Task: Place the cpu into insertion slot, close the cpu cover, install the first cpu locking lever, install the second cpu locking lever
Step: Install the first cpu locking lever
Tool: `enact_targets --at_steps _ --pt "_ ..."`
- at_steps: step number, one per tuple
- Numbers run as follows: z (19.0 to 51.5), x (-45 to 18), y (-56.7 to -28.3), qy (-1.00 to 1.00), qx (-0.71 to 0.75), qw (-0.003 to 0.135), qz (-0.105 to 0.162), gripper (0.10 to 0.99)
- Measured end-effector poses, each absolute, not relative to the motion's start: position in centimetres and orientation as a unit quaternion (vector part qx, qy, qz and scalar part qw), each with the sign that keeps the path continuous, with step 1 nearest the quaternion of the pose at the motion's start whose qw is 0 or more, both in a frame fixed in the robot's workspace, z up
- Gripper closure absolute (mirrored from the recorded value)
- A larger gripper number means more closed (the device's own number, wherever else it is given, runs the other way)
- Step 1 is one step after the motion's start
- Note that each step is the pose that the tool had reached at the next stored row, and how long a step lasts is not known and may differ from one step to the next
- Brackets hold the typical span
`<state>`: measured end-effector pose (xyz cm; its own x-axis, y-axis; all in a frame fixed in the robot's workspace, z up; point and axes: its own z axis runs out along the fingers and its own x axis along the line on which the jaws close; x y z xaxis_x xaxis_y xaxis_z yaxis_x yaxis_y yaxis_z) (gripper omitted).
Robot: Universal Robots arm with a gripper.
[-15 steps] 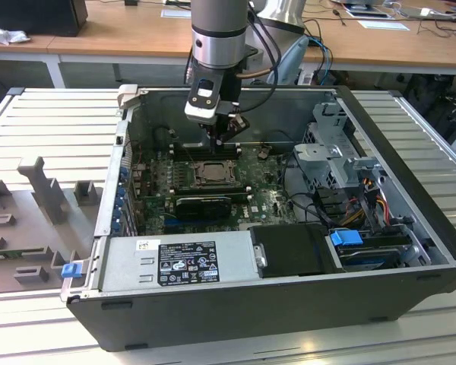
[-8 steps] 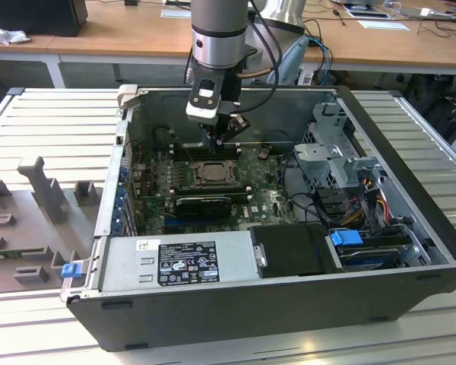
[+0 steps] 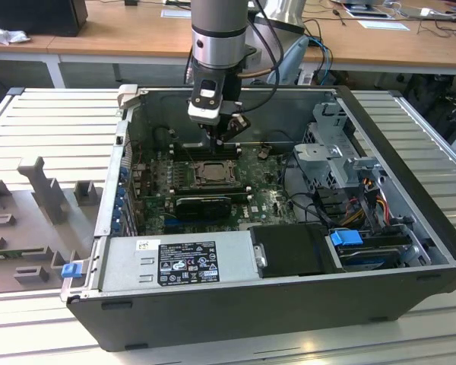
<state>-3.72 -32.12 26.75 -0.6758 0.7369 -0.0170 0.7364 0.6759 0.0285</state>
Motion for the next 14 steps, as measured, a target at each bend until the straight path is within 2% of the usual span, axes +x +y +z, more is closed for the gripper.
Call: enact_targets --at_steps 14 --pt "26.75 -3.72 -32.12 0.926 0.378 0.013 0.01 0.98"
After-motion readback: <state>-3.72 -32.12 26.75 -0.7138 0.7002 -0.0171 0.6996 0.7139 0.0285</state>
